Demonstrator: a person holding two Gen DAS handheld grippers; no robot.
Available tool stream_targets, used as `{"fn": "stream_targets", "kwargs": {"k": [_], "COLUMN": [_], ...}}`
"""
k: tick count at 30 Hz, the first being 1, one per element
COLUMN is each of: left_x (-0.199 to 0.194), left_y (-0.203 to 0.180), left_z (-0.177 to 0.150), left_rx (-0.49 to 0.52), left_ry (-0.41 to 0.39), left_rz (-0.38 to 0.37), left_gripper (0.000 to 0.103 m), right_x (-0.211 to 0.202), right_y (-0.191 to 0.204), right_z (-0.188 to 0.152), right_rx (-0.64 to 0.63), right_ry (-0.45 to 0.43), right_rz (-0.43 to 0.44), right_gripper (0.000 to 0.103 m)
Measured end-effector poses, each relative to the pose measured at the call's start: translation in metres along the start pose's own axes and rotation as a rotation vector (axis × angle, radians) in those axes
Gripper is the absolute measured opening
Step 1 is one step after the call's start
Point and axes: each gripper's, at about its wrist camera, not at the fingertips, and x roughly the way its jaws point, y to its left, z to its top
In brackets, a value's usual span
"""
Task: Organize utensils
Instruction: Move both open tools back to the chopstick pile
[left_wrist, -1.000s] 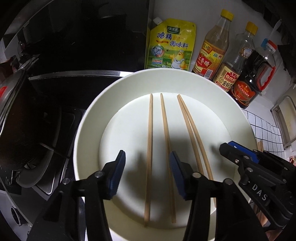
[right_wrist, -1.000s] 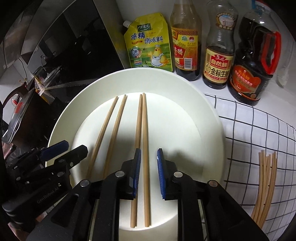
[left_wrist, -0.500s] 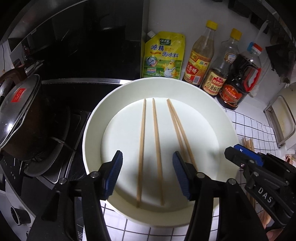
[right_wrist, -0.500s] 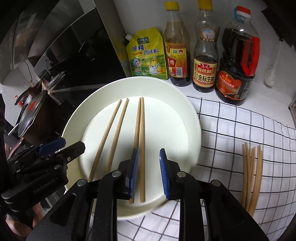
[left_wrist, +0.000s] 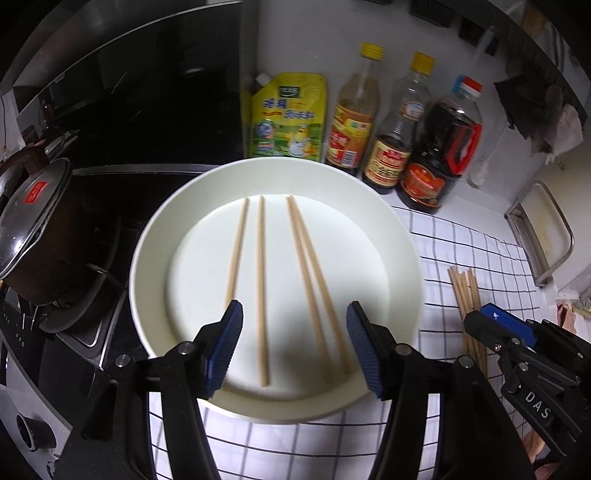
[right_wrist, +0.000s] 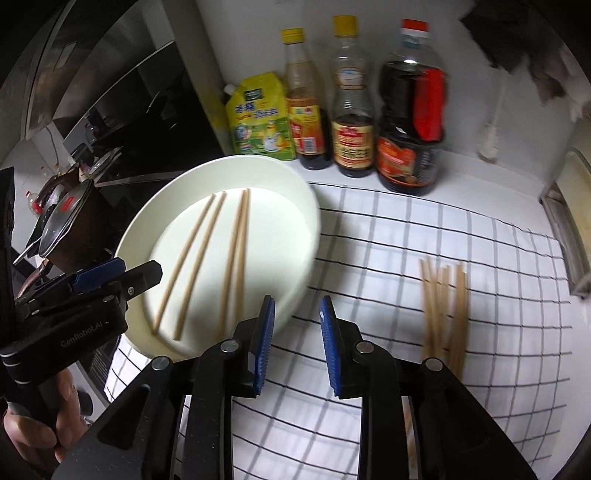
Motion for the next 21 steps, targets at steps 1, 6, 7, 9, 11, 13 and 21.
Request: {"fn": "stream_targets", "kwargs": {"k": [1,6,7,9,11,13,21], "left_x": [-0.001,0.000,0.000,-0.001,0.000,0.001,0.008], "left_y": [-0.005,-0.030,-0.034,-0.044,-0.053,-0.065,-0.111], "left_z": [-0.001,-0.007,-0.008,-0.010,-0.013,-0.014,-0.021], "left_rx": [0.005,0.037,0.044,0.057,0.071,0.089,0.153], "left_ry": [0.000,0.005,0.005,0.005,0.008,0.009,0.029], "left_rz": [-0.003,-0.020,-0.022,-0.028,-0.037,-0.047,-0.097], "left_gripper": [0.058,0.060,0.062,0.064,0.064,0.065,0.069], "right_x": [-0.002,-0.013,-0.015,-0.019,-0.023,-0.027,-0.038], "right_y": [-0.004,-0.030,-0.036,-0.046,-0.058,-0.069,-0.113], "right_z": [-0.002,-0.013,-0.015,-0.019,-0.025,-0.030,-0.052], "right_rx": [0.007,0.050,0.061,0.078,0.106,0.127,0.196], "right_ry": [-0.001,-0.011,-0.011,-0.014,-0.018,-0.021,-0.008], "right_rz": [-0.005,-0.028,-0.033,-0.043,-0.055,-0.069,-0.118], "right_gripper": [0.025,0.028,0.028,0.028,0.028,0.028,0.038]}}
